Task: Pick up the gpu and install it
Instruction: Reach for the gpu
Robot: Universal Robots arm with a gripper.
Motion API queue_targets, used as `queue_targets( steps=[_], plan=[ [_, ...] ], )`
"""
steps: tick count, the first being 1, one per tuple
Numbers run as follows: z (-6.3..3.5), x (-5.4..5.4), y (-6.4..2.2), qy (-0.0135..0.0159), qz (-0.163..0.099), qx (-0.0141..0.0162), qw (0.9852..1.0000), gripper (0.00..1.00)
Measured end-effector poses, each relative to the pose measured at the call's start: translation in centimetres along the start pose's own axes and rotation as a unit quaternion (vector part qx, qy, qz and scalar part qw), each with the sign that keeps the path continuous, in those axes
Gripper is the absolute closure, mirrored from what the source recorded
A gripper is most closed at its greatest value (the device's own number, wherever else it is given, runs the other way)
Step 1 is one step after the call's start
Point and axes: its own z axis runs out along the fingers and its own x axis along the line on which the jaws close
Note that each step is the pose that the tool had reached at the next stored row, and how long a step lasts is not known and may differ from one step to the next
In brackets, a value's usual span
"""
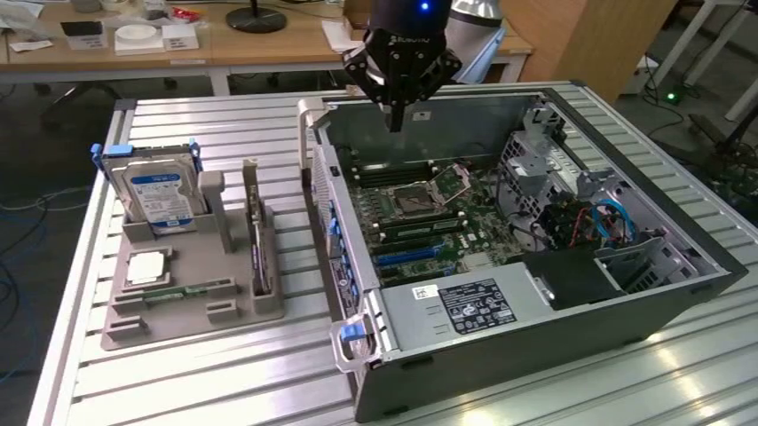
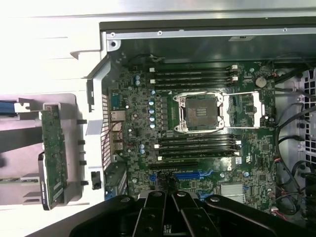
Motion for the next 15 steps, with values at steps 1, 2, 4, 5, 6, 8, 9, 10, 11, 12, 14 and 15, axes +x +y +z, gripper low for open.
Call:
queue_targets(
  steps=[1, 2, 4, 5, 6, 8, 9, 10, 11, 12, 14, 15],
  plan=[
    [0.01, 0.2, -0.01, 0.0000, 0.000, 0.0000, 1.0000, 0.89],
    [0.01, 0.3, -0.02, 0.0000, 0.000, 0.0000, 1.0000, 0.89],
    [0.03, 0.5, -0.04, 0.0001, 0.000, 0.0000, 1.0000, 0.89],
    [0.03, 0.6, -0.06, 0.0002, 0.000, 0.0000, 1.0000, 0.89],
    [0.04, 0.8, -0.07, 0.0003, 0.000, 0.0000, 1.0000, 0.89],
    [0.07, 1.0, -0.08, 0.0006, 0.000, 0.0000, 1.0000, 0.89],
    [0.09, 1.1, -0.09, 0.0008, 0.000, 0.0000, 1.0000, 0.89],
    [0.10, 1.2, -0.11, 0.0010, 0.000, 0.0001, 1.0000, 0.89],
    [0.12, 1.3, -0.12, 0.0012, 0.000, 0.0001, 1.0000, 0.89],
    [0.13, 1.4, -0.13, 0.0014, 0.000, 0.0001, 1.0000, 0.89],
    [0.17, 1.6, -0.14, 0.0020, 0.000, 0.0001, 1.0000, 0.89],
    [0.18, 1.7, -0.15, 0.0023, 0.000, 0.0002, 1.0000, 0.89]
  ],
)
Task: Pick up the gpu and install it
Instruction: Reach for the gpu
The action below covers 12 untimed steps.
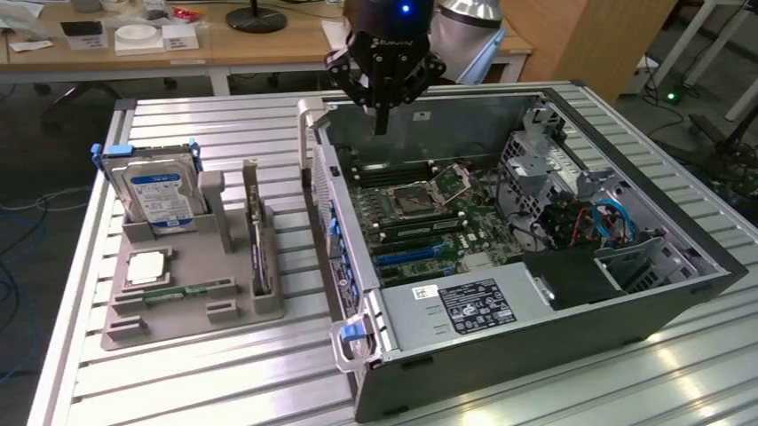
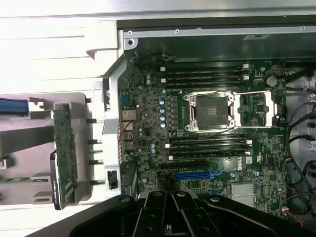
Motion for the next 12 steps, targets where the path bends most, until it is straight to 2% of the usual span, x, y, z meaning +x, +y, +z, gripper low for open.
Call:
queue_targets(
  steps=[9, 12],
  plan=[
    [0.13, 0.7, -0.06, 0.0020, 0.000, 0.0002, 1.0000, 0.89],
    [0.15, 1.2, -0.10, 0.0021, 0.000, 0.0002, 1.0000, 0.89]
  ],
)
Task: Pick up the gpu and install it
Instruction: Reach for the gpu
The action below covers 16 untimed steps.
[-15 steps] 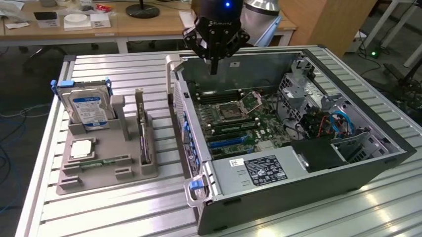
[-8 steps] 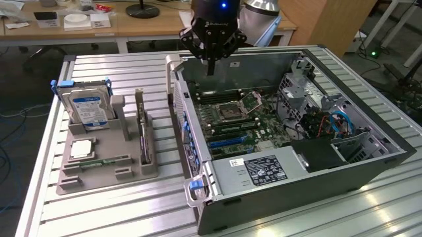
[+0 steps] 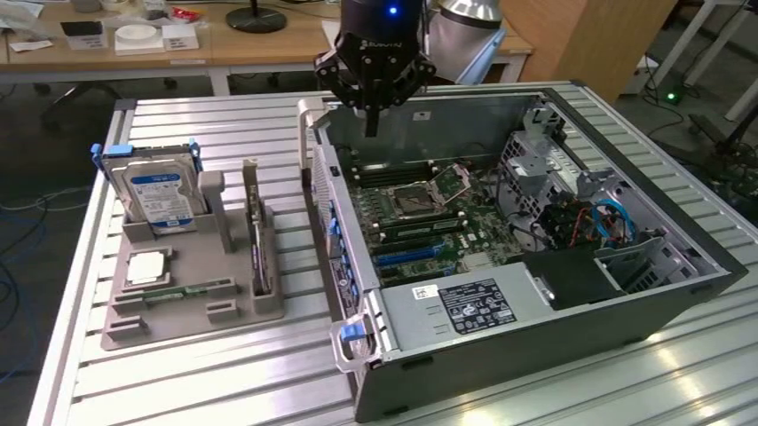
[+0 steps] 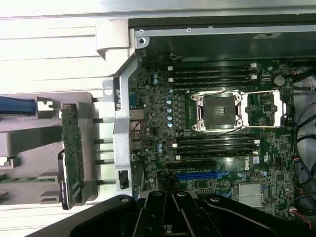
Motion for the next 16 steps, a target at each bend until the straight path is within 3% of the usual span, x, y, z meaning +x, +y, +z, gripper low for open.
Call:
queue_targets(
  steps=[16],
  plan=[
    [0.08, 2.7, -0.21, 0.0002, 0.000, 0.0000, 1.0000, 0.89]
  ],
)
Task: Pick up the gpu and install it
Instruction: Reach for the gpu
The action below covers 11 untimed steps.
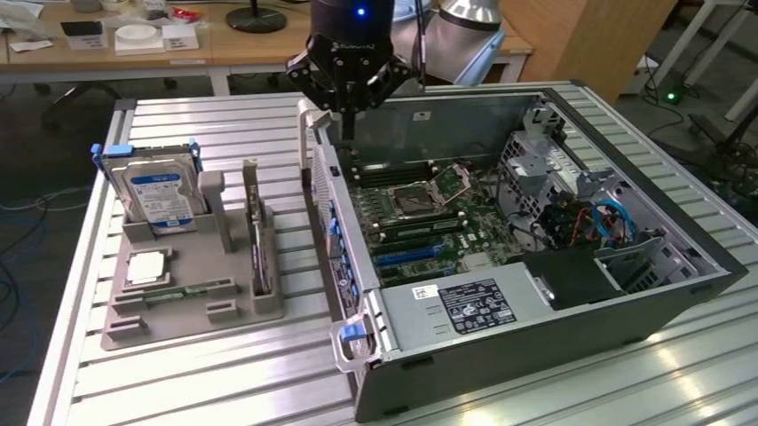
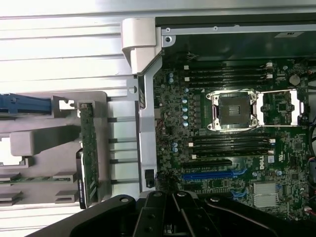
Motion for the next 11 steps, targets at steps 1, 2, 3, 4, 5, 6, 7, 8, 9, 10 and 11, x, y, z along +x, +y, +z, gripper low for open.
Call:
queue_targets(
  steps=[1, 2, 3, 4, 5, 6, 7, 8, 9, 10, 11],
  plan=[
    [0.01, 0.1, -0.01, 0.0000, 0.000, 0.0000, 1.0000, 0.89],
    [0.01, 0.2, -0.02, 0.0001, 0.000, 0.0000, 1.0000, 0.89],
    [0.02, 0.4, -0.03, 0.0001, 0.000, 0.0000, 1.0000, 0.89],
    [0.03, 0.5, -0.04, 0.0001, 0.000, 0.0000, 1.0000, 0.89],
    [0.03, 0.7, -0.05, 0.0002, 0.000, 0.0000, 1.0000, 0.89],
    [0.04, 0.8, -0.06, 0.0002, 0.000, 0.0000, 1.0000, 0.89],
    [0.05, 0.9, -0.07, 0.0003, 0.000, 0.0000, 1.0000, 0.89],
    [0.05, 1.0, -0.08, 0.0003, 0.000, 0.0000, 1.0000, 0.89],
    [0.06, 1.2, -0.09, 0.0004, 0.000, 0.0000, 1.0000, 0.89],
    [0.06, 1.3, -0.10, 0.0004, 0.000, 0.0000, 1.0000, 0.89],
    [0.07, 1.4, -0.11, 0.0004, 0.000, 0.0000, 1.0000, 0.89]
  ],
)
